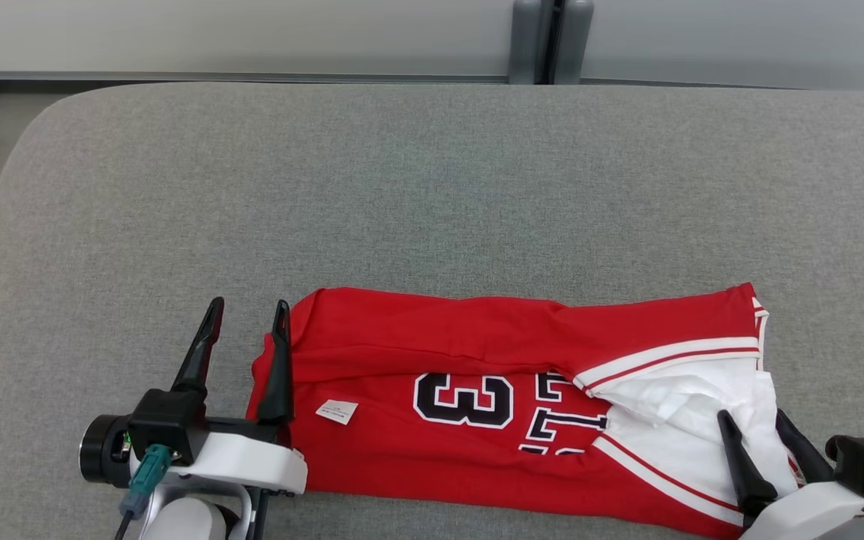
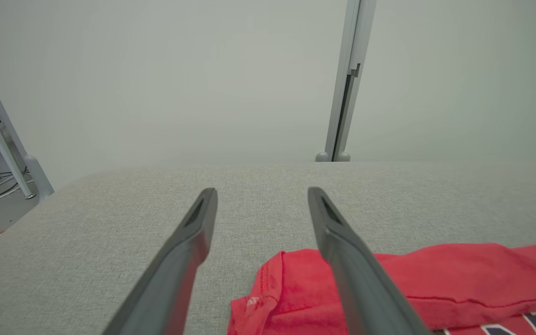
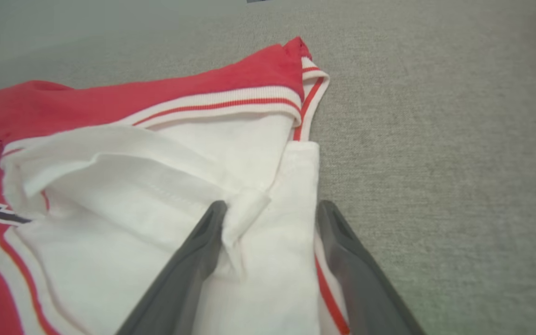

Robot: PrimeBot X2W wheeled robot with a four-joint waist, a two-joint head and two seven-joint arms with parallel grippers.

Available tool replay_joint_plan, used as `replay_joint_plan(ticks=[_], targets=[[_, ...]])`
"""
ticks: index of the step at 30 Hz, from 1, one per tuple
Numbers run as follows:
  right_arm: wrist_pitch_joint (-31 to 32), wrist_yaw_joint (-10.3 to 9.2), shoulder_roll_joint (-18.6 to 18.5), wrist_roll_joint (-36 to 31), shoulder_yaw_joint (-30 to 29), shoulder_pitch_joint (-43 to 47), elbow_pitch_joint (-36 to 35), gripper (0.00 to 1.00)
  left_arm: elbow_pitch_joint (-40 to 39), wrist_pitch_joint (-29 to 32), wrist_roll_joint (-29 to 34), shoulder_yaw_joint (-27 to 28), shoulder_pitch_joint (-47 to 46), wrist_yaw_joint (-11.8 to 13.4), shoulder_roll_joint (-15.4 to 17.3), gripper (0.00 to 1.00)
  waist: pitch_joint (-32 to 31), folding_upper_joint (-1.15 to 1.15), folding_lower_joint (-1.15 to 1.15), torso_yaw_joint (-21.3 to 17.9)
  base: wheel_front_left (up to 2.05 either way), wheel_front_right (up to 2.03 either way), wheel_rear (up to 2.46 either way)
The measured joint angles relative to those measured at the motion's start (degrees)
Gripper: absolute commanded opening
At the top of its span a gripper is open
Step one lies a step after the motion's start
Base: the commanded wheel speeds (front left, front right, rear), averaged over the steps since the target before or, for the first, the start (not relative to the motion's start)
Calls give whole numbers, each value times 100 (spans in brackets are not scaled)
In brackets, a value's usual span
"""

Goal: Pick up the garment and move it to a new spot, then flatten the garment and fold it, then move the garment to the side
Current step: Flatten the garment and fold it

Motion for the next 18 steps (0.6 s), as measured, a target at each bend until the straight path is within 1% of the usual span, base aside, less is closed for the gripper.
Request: replay_joint_plan(ticks=[2, 7, 8, 9, 10, 13, 18], targets=[[34, 0, -3, 104, 125, -118, 264, 100, -21, 0, 40, 51, -56, -5, -23, 100, 91, 0, 0, 40, 0, 0, 0], [113, 8, -8, 398, 256, -298, 521, 100, -54, 0, 108, 144, -65, -37, -73, 100, 158, 0, 0, 27, 0, 0, 0], [176, 8, -32, 434, 309, -333, 554, 83, -60, 0, 134, 157, -65, -38, -79, 100, 163, 0, 0, 14, 0, 0, 0], [260, 7, -55, 522, 368, -363, 566, 47, -63, 0, 142, 169, -65, -45, -87, 100, 165, 0, 0, 2, 0, 0, 0], [325, 7, -89, 588, 433, -399, 567, 0, -66, 0, 158, 180, -65, -55, -93, 100, 165, 0, 0, -11, 0, 0, 0], [443, 13, -151, 760, 571, -467, 568, 0, -68, 0, 185, 226, -66, -62, -100, 100, 164, 0, 0, -48, 0, 0, 0], [383, 40, -241, 871, 605, -486, 532, 0, -97, 0, 233, 292, -63, -80, -111, 100, 142, 0, 0, -126, 0, 0, 0]])
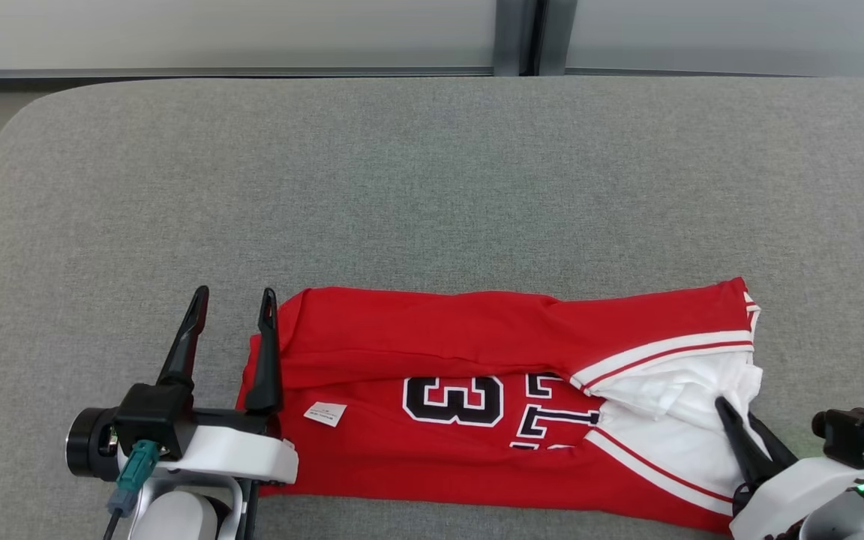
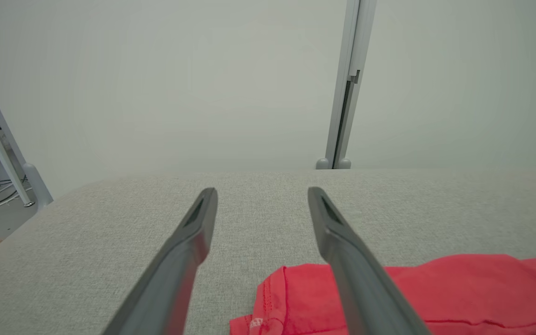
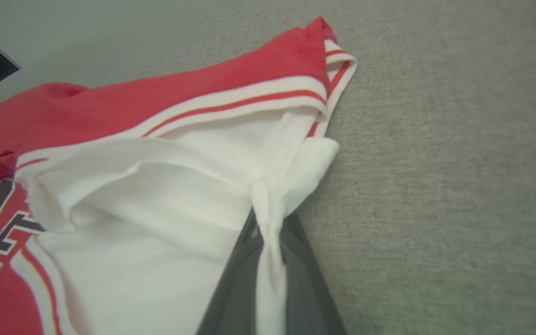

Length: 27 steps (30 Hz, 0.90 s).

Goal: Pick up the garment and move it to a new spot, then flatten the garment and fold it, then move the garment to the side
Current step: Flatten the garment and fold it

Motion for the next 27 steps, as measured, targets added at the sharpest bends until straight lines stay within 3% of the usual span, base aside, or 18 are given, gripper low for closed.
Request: replay_joint_plan(ticks=[11, 15, 19, 23, 27], targets=[[-254, -27, -697, 23, -888, 185, 96, 0, -60, 0, 70, 121, 14, -34, -16, 100, -16, 0, 0, -148, 0, 0, 0], [-299, -31, -833, 25, -965, 185, -7, 0, -62, 0, 91, 155, 35, -59, -20, 100, -49, 0, 0, -199, 0, 0, 0], [-207, -33, -869, -167, -954, 184, -611, 0, -60, 0, 97, 189, 83, -76, -23, 100, -110, 0, 0, -264, 0, 0, 0], [87, -33, -817, -599, -870, 176, -1653, 0, -59, 0, 97, 220, 129, -82, -4, 100, -185, 0, 0, -344, 0, 0, 0], [563, -34, -587, -914, -387, 96, -2637, 0, -48, 0, 96, 227, 129, -125, 14, 100, -262, 0, 0, -385, 0, 0, 0]])
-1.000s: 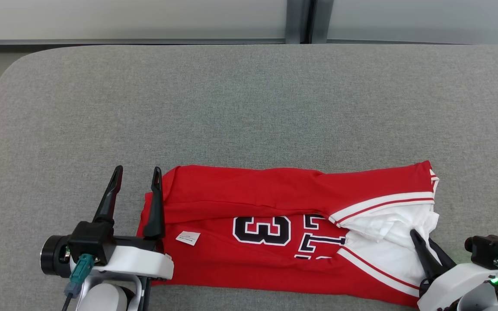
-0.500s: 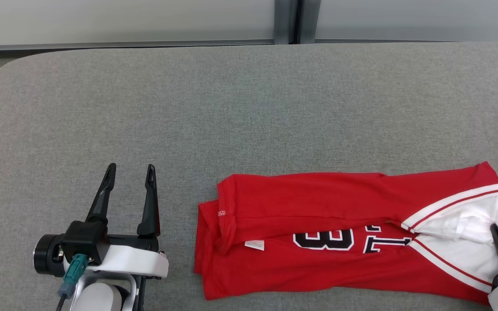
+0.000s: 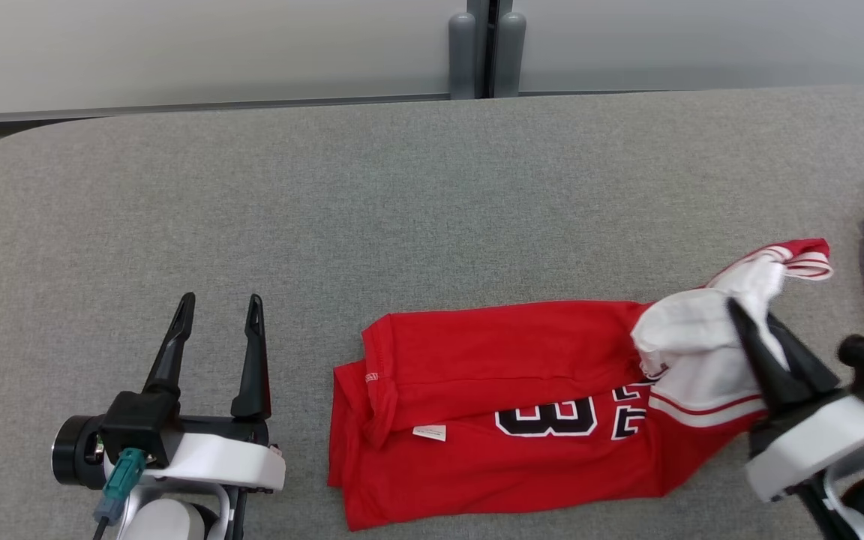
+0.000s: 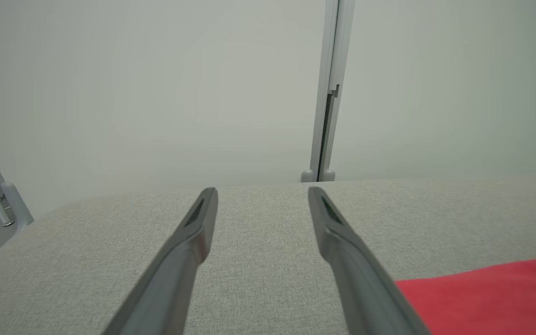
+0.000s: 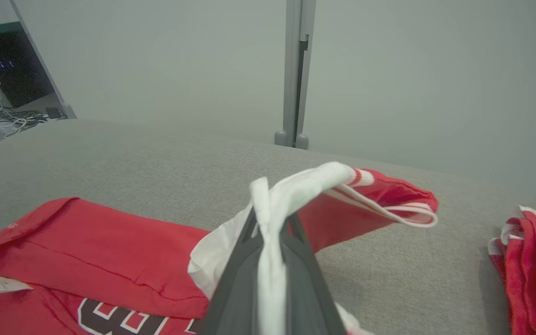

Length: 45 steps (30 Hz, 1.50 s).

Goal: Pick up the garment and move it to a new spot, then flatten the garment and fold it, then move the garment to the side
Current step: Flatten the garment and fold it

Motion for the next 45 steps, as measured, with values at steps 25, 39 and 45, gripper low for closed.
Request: replay_joint_plan(ticks=[25, 39, 45], targets=[[-353, -5, 1862, 929, 3033, -1484, 2097, 100, 82, 0, -21, -154, -169, -51, -170, 100, 210, 0, 0, 516, 0, 0, 0], [-1733, -5, 1592, 1167, 2774, -1978, 1484, 100, 83, 0, 85, -48, -195, -46, -176, 100, 250, 0, 0, 339, 0, 0, 0], [-1858, -5, 1082, 835, 1518, -1594, 1134, 100, 85, 0, 179, 26, -175, 10, -142, 100, 162, 0, 0, 257, 0, 0, 0]])
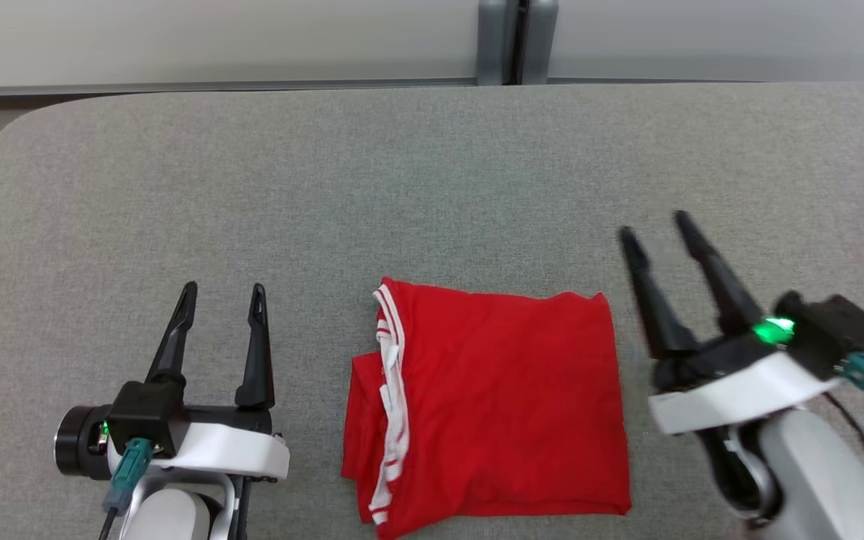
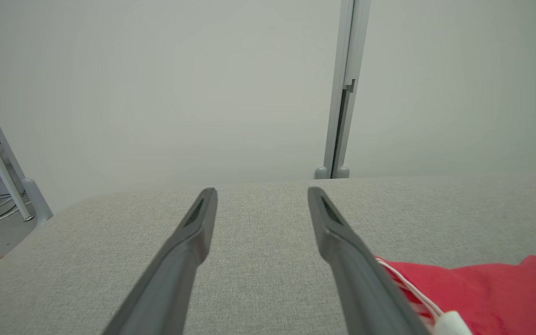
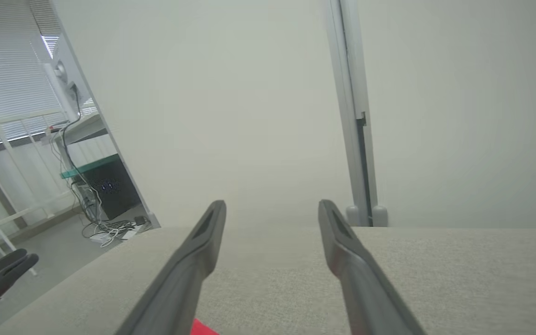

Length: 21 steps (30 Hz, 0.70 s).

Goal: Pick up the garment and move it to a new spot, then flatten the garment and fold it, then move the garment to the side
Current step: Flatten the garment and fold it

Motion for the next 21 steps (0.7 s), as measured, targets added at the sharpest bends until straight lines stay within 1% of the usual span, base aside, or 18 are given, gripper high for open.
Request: replay_joint_plan(ticks=[3, 4, 5, 10, 16, 21], targets=[[40, 0, -196, -178, -609, 356, -81, 100, -1, 0, 22, 54, 69, 26, 38, 100, -68, 0, 0, -36, 0, 0, 0], [124, 0, -318, -346, -988, 627, -133, 100, -7, 0, 25, 85, 106, 41, 74, 100, -115, 0, 0, -64, 0, 0, 0], [156, 0, -375, -434, -1184, 776, -171, 100, -13, 0, 29, 101, 130, 41, 86, 100, -140, 0, 0, -76, 0, 0, 0], [411, 0, -487, -775, -1959, 1491, -436, 100, -23, 0, 29, 169, 321, 43, 169, 100, -292, 0, 0, -151, 0, 0, 0], [713, 0, -403, -950, -2209, 2039, -844, 100, -20, 3, 18, 194, 602, 45, 291, 100, -544, 0, 0, -248, 0, 0, 0], [904, 0, -237, -1050, -2327, 2411, -1062, 100, -30, 109, -29, 160, 865, -12, 379, 100, -812, 0, 0, -282, 0, 0, 0]])
